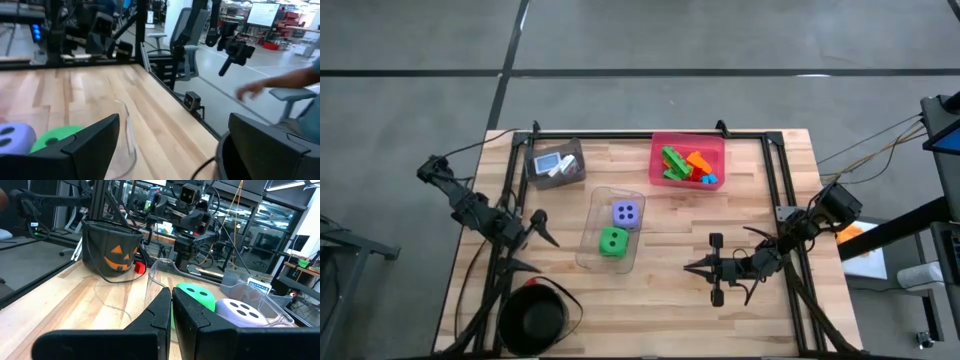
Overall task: Pick & Place Toys
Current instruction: Put the red game piece into the pink bin
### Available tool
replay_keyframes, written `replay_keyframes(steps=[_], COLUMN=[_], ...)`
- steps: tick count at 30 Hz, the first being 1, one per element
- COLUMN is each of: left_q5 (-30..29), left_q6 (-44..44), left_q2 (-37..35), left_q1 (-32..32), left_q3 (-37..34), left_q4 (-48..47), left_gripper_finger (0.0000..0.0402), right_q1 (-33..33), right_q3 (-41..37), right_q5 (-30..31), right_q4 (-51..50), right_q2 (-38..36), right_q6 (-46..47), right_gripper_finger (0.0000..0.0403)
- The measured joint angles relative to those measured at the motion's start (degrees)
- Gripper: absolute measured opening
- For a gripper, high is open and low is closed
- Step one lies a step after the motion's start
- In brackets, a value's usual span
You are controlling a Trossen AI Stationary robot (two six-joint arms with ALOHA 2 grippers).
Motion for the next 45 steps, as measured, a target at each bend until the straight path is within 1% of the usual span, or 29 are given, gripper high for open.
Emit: replay_keyframes(steps=[9,15,18,22,26,28,32,37,45], left_q5=[1.4,3.86,5.81,6.19,6.23,5.93,5.14,1.41,0.0], left_q6=[-8.37,-10.53,-13.13,-18.7,-21.05,-22.59,-24.79,-29.59,-39.49], left_q2=[-0.7,-0.7,-0.7,-0.39,0.66,1.77,4.38,8.63,17.68], left_q1=[0.0,0.0,0.0,0.0,0.0,0.0,0.0,0.0,0.0], left_q3=[0.0,0.0,0.0,0.79,2.37,4.05,7.09,11.93,18.25], left_q4=[-3.2,-5.4,-6.21,-11.53,-14.94,-18.81,-20.51,-24.52,-38.71], left_gripper_finger=[0.0375,0.0375,0.0375,0.0375,0.0375,0.0375,0.0375,0.0375,0.0375], right_q1=[0.0,0.0,0.0,-0.02,-0.04,-0.04,-0.04,-0.04,-0.04], right_q3=[0.0,0.0,0.0,0.0,0.0,0.02,0.02,0.02,0.02], right_q5=[0.01,-0.02,-0.01,-0.02,-0.01,-0.02,0.0,0.0,-0.01], right_q4=[0.0,0.0,0.02,0.02,0.02,0.02,0.02,0.0,0.02], right_q2=[0.0,0.0,0.0,0.0,0.0,0.0,0.0,0.0,0.0], right_q6=[-0.01,0.0,0.01,0.0,0.0,-0.01,0.0,0.01,0.01], right_gripper_finger=[0.0018,0.0018,0.0018,0.0018,0.0018,0.0018,0.0018,0.0018,0.0018])
